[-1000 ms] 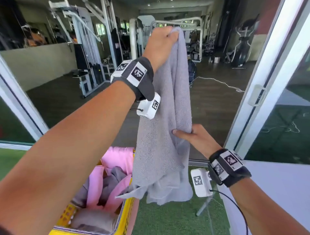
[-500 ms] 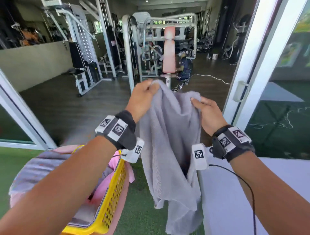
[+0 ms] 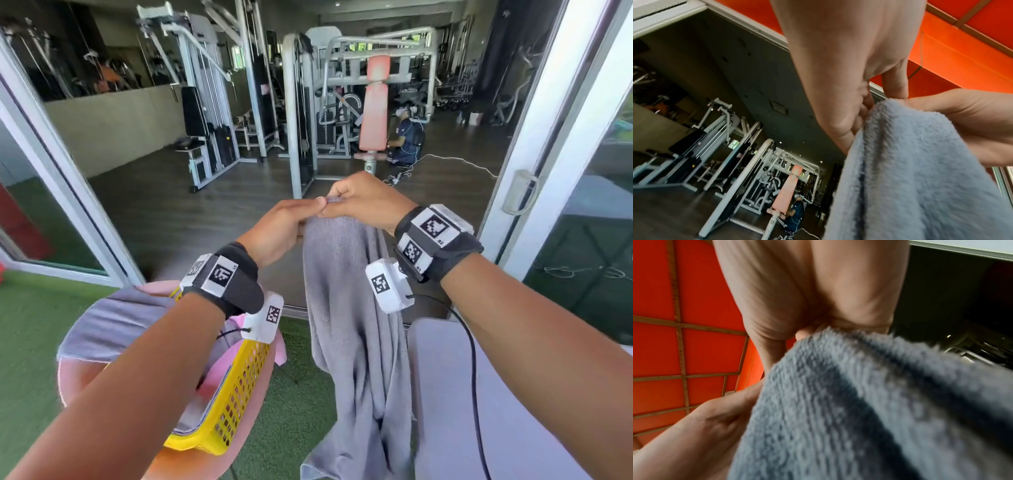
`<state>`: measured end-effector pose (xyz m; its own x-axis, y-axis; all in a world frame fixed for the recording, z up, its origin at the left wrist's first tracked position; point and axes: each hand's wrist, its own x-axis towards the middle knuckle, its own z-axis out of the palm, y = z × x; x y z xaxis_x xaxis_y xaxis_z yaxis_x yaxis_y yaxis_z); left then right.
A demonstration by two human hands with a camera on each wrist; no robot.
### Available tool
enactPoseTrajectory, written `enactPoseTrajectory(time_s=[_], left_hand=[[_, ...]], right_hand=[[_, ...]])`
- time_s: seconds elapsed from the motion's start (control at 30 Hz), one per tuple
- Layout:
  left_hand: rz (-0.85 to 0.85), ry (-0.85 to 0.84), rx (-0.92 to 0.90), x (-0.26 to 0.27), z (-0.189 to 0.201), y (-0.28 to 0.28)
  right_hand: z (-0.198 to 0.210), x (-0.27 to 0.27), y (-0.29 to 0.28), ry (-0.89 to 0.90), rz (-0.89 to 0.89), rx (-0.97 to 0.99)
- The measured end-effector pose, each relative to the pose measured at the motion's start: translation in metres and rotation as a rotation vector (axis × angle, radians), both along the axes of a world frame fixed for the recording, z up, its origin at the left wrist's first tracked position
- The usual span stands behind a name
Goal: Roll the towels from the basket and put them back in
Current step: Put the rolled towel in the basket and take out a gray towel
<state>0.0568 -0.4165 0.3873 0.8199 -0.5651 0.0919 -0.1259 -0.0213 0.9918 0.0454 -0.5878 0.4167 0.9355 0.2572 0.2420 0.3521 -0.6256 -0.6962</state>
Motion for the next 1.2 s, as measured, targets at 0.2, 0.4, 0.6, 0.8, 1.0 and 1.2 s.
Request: enactPoseTrajectory(time_s=[0.2, 0.4, 0.6, 0.8, 1.0, 1.2], left_hand=[[0.052, -0.167, 0.11, 0.007, 0.019, 0.005], [0.163, -0.419, 0.21, 0.009, 0.033, -0.009], [0.098, -0.27, 0.092, 0.016, 0.038, 0.004], [0.038, -0.163, 0.102, 0.012, 0.037, 0.016], [0.29, -0.512, 0.121, 0.019, 0.038, 0.033], [0.335, -0.455, 0.12, 0.007, -0.003, 0.039]], right_hand=[[-0.012, 0.001, -0.014, 0.025, 0.016, 0.199], [-0.021, -0.001, -0.012, 0.017, -0.028, 0.459], [-0.016, -0.006, -0.006, 0.3, 0.226, 0.538], [-0.012, 0.002, 0.003, 0.205, 0.24, 0.656], [-0.039, -0.004, 0.012, 0.24, 0.231, 0.707], [-0.055, -0.006, 0.009, 0.031, 0.058, 0.615]])
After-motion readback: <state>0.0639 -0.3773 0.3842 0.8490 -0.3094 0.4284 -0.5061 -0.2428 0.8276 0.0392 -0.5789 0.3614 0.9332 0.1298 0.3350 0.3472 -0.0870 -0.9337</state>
